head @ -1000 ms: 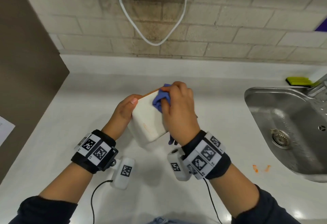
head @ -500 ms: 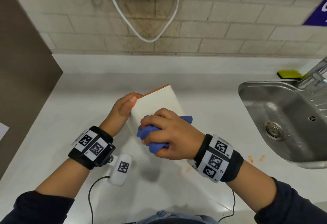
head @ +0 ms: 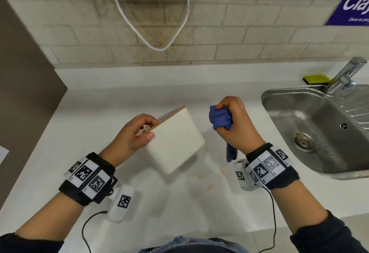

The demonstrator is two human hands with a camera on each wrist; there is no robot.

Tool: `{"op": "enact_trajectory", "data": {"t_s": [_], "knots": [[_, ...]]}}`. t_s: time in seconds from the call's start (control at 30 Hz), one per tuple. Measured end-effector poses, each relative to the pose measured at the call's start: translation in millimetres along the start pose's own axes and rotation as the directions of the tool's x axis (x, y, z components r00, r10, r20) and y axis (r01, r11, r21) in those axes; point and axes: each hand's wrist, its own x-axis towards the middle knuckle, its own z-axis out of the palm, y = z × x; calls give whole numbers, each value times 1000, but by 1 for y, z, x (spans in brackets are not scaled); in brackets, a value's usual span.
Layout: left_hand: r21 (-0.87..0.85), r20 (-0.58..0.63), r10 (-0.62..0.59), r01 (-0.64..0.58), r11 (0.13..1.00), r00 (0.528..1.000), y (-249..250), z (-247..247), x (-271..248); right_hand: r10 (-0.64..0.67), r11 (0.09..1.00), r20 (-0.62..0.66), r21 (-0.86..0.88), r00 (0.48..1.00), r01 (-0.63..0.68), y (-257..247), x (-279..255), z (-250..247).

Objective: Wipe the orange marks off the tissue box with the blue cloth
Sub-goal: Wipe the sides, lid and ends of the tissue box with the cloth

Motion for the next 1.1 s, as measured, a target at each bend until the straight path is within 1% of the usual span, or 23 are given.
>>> {"op": "enact_trajectory", "data": {"t_s": [0.07, 0.1, 0.13, 0.2, 0.23, 0.3, 0.37, 0.4, 0.43, 0.47, 0.5, 0.53, 0.57, 0.6, 0.67, 0.7, 0.73, 0.8, 0.87, 0.93, 0.97, 1.03, 1.1], "knots": [[142, 160, 27, -50, 989, 987, 0, 1, -11, 56, 996, -39, -61, 998, -58, -5, -2, -3], [199, 228, 23, -70, 978, 973, -1, 3, -15, 65, 996, -38, -64, 997, -67, -7, -4, -2], [259, 273, 13, -86, 962, 962, -3, 3, -19, 66, 998, -21, -22, 998, -66, -10, -7, 0], [361, 305, -24, -93, 928, 952, -9, 2, -23, 77, 988, 55, 127, 996, -83, -18, -14, 9], [401, 311, -46, -87, 912, 949, -14, -1, -25, 60, 987, 92, 141, 994, -73, -21, -17, 15], [489, 340, -66, -117, 864, 938, -22, -11, -30, 1, 996, 142, 87, 990, -14, -21, -23, 26], [588, 367, -54, -186, 787, 929, -34, -23, -39, -54, 998, 183, 52, 982, 46, -22, -26, 33], [638, 357, -60, -197, 744, 932, -38, -29, -43, -106, 994, 204, 34, 973, 101, -23, -26, 35], [682, 325, -67, -185, 707, 943, -40, -34, -48, -147, 988, 226, -17, 963, 155, -23, -28, 37], [722, 273, -69, -157, 674, 959, -39, -36, -53, -172, 973, 264, -106, 949, 205, -25, -29, 39], [758, 212, -78, -113, 643, 974, -38, -35, -56, -170, 957, 293, -179, 941, 229, -25, -30, 41], [788, 141, -99, -51, 613, 985, -35, -30, -58, -136, 956, 315, -209, 939, 208, -25, -32, 42], [810, 59, -122, 24, 586, 991, -33, -20, -60, -73, 969, 320, -202, 945, 143, -27, -34, 43], [822, -29, -139, 103, 561, 990, -32, -6, -59, -35, 984, 337, -151, 941, 91, -30, -33, 45], [815, -205, -160, 259, 519, 966, -33, 24, -57, 3, 983, 360, -174, 933, 64, -29, -30, 52], [799, -274, -154, 314, 513, 949, -37, 35, -56, -1, 985, 350, -159, 937, 60, -29, -29, 54], [783, -322, -138, 346, 517, 937, -40, 43, -55, 13, 993, 337, -118, 941, 29, -30, -29, 55], [779, -351, -137, 370, 506, 926, -42, 48, -54, 32, 999, 317, -33, 948, -23, -30, -33, 59], [794, -343, -185, 390, 466, 921, -42, 47, -51, 76, 992, 334, 74, 939, -106, -26, -36, 63], [811, -331, -229, 399, 428, 916, -41, 48, -50, 63, 994, 332, 62, 941, -88, -21, -39, 67], [811, -321, -240, 397, 429, 916, -41, 48, -50, 76, 991, 315, 77, 946, -105, -19, -40, 68], [793, -304, -255, 392, 466, 918, -43, 49, -51, 92, 984, 301, 121, 949, -134, -20, -40, 67], [749, -331, -217, 396, 531, 918, -43, 46, -52, 84, 982, 277, 138, 957, -126, -25, -39, 65]]}}
